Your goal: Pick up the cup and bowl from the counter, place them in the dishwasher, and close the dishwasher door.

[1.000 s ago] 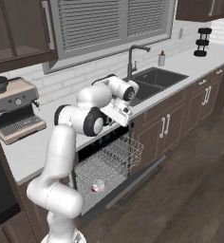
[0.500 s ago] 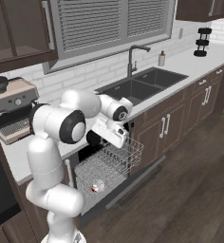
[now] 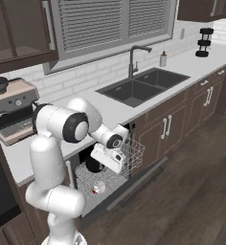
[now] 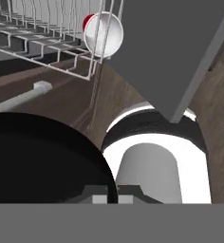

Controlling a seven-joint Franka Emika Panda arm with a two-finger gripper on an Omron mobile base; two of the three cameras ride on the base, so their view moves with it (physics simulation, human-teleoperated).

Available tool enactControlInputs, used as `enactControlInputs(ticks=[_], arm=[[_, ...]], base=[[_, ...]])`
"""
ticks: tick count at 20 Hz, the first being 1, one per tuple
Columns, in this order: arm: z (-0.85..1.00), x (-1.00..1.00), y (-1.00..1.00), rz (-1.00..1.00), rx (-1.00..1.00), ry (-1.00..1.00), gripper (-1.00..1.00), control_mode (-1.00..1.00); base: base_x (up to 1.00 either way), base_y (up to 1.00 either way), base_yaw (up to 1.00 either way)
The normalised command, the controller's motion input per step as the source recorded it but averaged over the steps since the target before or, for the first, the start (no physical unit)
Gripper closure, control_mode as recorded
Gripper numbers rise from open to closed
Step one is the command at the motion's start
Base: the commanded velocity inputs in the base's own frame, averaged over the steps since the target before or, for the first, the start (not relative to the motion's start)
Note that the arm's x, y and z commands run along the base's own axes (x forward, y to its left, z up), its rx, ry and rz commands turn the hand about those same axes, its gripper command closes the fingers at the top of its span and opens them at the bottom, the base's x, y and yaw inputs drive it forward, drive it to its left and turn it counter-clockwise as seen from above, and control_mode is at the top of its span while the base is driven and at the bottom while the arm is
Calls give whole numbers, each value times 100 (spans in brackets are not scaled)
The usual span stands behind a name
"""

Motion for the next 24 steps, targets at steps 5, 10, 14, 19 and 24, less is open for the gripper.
enactControlInputs(ticks=[5, 10, 14, 19, 24], arm=[[-62, 84, -10, 1, 0, 1, 100, -100], [-46, 98, -1, 0, 0, 0, 100, -100], [-87, 66, 0, 4, 0, 0, 100, -100], [-48, 70, 0, 1, 0, -2, 100, -100], [-51, 73, 0, 0, -2, 0, 100, -100]], base=[[0, 0, 0], [0, 0, 0], [0, 0, 0], [0, 0, 0], [0, 0, 0]])
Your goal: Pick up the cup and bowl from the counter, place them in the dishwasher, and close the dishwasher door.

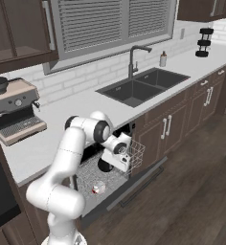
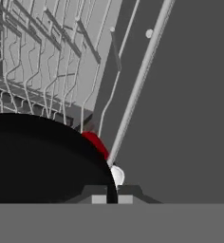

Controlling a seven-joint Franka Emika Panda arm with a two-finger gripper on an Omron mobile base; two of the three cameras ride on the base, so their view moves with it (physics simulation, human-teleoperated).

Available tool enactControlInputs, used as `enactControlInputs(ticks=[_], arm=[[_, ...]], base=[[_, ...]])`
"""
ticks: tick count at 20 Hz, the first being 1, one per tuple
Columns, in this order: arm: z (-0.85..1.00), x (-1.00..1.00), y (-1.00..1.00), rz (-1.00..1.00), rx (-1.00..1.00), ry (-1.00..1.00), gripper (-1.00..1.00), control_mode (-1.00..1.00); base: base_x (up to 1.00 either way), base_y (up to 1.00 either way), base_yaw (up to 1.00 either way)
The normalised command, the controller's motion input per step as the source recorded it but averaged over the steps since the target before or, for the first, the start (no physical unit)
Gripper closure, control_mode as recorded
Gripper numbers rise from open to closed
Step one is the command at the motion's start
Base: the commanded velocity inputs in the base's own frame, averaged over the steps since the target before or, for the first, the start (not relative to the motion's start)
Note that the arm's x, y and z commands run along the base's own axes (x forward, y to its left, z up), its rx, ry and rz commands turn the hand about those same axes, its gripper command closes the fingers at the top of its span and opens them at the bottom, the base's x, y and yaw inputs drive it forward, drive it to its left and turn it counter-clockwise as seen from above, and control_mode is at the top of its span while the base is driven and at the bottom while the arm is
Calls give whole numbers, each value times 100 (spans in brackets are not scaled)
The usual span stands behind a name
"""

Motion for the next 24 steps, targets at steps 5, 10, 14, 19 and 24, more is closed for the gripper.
enactControlInputs(ticks=[5, 10, 14, 19, 24], arm=[[-52, 48, 0, 1, -5, -4, 100, -100], [-32, 20, 1, 1, -6, -12, 100, -100], [-10, -1, 1, 3, -5, -15, 100, -100], [2, -4, 0, 2, -3, -15, -100, -100], [31, -12, 0, 0, 0, -20, -100, -100]], base=[[0, 0, 0], [0, 0, 0], [0, 0, 0], [0, 0, 0], [0, 0, 0]])
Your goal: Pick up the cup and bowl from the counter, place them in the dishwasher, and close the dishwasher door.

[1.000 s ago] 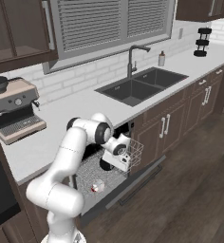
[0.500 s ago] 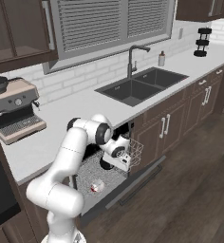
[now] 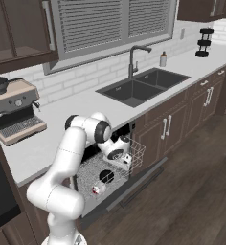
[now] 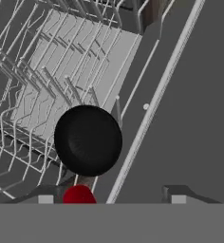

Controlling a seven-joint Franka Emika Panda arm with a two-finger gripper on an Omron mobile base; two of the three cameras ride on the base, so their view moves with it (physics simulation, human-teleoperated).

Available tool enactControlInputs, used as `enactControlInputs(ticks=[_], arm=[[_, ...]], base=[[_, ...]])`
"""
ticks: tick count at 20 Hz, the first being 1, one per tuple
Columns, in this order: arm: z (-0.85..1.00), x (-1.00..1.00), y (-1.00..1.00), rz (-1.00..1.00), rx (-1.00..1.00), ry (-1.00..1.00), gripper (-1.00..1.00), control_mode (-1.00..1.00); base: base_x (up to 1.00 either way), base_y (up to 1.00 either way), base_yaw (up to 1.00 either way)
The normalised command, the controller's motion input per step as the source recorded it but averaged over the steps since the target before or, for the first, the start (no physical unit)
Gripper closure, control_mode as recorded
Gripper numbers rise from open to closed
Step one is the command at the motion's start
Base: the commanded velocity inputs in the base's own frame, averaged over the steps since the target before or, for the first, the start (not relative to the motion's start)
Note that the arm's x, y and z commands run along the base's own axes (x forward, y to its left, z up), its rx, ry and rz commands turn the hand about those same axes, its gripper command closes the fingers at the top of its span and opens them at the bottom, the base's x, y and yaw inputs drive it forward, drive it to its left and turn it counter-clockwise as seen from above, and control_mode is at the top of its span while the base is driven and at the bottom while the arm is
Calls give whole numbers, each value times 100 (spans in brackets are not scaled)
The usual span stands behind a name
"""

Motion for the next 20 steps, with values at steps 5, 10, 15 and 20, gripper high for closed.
enactControlInputs(ticks=[5, 10, 15, 20], arm=[[-14, -31, 0, 4, 2, -13, -100, -100], [-48, -5, 0, 2, 9, -4, -100, -100], [-30, 34, 12, 0, 23, -2, -100, -100], [-30, 69, 37, 0, 29, 0, -100, -100]], base=[[0, 0, 0], [0, 0, 0], [0, 0, 0], [0, 0, 0]])
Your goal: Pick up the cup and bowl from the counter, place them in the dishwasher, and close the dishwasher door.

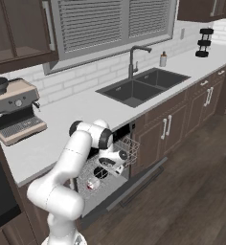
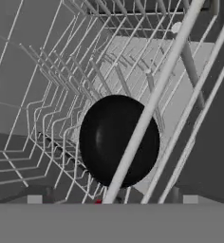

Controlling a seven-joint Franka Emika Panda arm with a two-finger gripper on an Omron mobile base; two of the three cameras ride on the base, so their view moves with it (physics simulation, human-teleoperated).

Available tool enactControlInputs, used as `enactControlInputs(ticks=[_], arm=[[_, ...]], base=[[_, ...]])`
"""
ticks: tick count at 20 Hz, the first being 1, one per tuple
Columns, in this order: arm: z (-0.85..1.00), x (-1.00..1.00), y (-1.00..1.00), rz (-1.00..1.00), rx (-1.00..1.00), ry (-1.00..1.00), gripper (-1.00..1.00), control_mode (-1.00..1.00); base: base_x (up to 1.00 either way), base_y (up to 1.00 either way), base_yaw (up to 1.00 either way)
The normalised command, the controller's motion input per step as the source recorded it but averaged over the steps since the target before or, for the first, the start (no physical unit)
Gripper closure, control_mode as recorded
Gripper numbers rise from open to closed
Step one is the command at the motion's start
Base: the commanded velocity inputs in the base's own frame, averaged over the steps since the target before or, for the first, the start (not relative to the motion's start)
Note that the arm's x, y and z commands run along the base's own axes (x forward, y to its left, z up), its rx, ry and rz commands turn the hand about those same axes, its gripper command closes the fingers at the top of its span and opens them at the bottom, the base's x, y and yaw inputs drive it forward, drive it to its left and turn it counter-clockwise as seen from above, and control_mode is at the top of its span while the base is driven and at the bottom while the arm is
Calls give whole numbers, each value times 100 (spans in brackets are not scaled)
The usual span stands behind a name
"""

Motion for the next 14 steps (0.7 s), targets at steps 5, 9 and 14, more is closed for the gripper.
enactControlInputs(ticks=[5, 9, 14], arm=[[-1, 24, 8, 0, 25, 0, -100, -100], [71, -26, -28, 0, 10, 0, -100, -100], [100, -31, -16, 0, 1, 0, -100, -100]], base=[[0, 0, 0], [0, 0, 0], [0, 0, 0]])
